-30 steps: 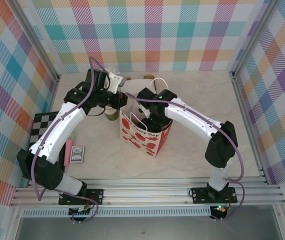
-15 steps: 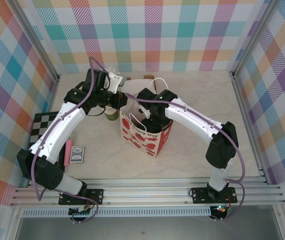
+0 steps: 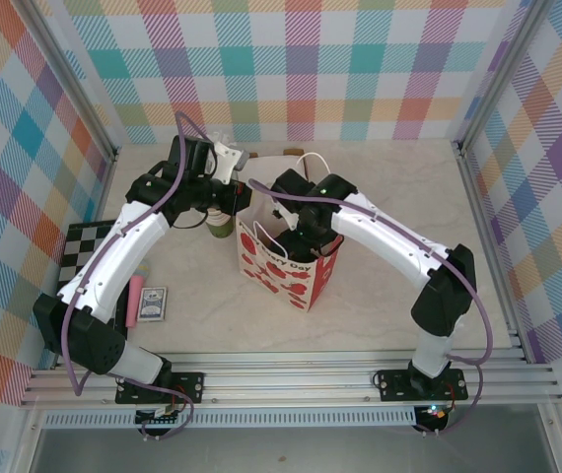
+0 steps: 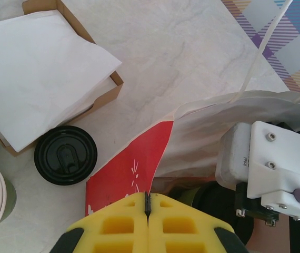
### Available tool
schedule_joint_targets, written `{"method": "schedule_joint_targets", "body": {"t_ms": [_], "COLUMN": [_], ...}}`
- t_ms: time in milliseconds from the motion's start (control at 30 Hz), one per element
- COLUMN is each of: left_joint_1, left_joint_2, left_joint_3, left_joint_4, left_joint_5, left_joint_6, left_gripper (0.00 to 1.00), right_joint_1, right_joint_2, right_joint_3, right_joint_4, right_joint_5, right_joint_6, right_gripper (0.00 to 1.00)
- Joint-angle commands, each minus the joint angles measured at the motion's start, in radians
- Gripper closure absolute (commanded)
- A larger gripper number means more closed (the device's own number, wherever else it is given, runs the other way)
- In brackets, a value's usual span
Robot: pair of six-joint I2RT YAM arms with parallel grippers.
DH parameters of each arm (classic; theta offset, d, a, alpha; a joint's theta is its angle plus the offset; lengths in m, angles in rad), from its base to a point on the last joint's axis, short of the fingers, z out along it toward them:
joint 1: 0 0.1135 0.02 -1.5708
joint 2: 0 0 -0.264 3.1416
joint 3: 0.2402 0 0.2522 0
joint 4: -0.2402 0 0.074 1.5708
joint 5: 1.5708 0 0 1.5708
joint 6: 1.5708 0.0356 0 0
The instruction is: Pack the takeout coffee
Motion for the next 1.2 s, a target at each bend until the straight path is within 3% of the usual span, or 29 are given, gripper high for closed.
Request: {"method": "schedule_joint_targets", "body": {"t_ms": [0, 433, 900, 1167], "left_joint_1": [-0.002, -0.002, -0.007, -0.019], "left_joint_2": [-0.006, 0.002, 0.008, -0.016], "left_joint_3": [0.004, -0.005, -0.008, -0.056], "left_joint_4": [0.016, 0.027, 0.05, 0.085], "left_joint_5": [0.001, -0.01, -0.007, -0.066], "left_joint_6": [-0.007, -0.028, -0.076, -0.164], "left_gripper": [1.0, 1.0, 1.0, 1.0], "right_joint_1": [0.006, 0.006, 0.008, 0.025], "right_joint_2": [-0.028, -0.043, -0.09, -0.239], "right_joint_3": [0.036, 0.079, 0.166, 0.154], "right_joint_4": [-0.021, -0.041, 0.198, 0.338], "right_joint_5": [0.013, 0.047, 0.067, 0.264], "right_joint_6": [-0.018, -0.064, -0.125, -0.098], "right_gripper": [0.0, 0.0, 0.0, 0.0]}}
